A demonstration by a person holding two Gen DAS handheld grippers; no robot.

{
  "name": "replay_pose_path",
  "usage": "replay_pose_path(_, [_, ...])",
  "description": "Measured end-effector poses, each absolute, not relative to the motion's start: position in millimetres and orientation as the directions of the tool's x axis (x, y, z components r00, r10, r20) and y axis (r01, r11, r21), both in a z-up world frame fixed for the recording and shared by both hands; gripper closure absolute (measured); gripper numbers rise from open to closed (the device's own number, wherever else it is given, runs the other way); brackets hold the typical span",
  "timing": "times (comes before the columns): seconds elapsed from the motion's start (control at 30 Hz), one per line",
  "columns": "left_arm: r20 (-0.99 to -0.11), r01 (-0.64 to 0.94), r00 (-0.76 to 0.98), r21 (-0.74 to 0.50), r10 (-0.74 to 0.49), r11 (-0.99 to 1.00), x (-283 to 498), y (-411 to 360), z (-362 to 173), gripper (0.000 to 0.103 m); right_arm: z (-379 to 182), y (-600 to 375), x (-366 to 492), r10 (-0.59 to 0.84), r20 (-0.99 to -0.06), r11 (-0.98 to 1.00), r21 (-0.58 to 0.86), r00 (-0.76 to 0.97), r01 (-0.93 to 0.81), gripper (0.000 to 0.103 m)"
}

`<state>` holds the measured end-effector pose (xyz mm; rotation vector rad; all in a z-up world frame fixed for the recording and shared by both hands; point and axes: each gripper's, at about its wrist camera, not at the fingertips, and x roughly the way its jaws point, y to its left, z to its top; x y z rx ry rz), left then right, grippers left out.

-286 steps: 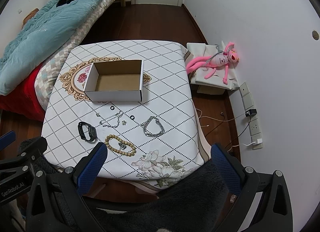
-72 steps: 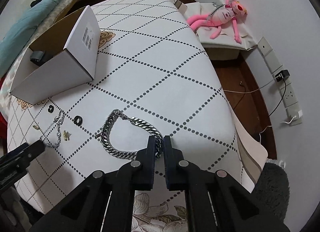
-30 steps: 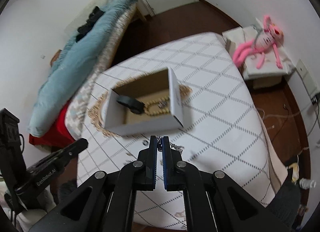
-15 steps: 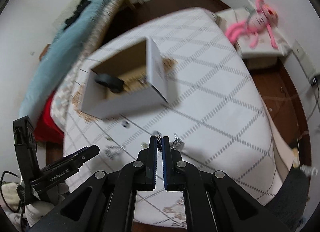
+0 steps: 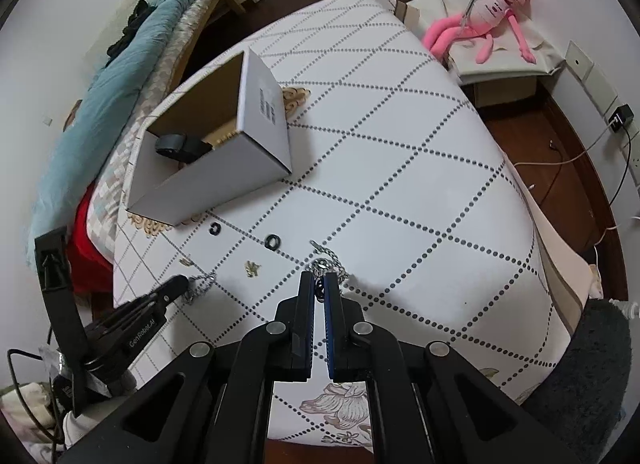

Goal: Organize jewelry
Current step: 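Lower the left gripper onto the thin silver necklace and grasp it while the right gripper holds the bracelet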

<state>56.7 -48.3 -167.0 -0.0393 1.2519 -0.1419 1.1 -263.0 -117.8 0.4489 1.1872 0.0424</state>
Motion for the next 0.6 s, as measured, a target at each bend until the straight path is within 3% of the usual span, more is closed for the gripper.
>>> replay_pose_path(0.6, [-0.8, 0.186, 0.473, -0.32, -0.37, 0.929, 71, -33, -24, 0.103, -2, -239, 29, 0.383, -0.76, 0.894, 0.449, 0.526, -0.001, 0.099])
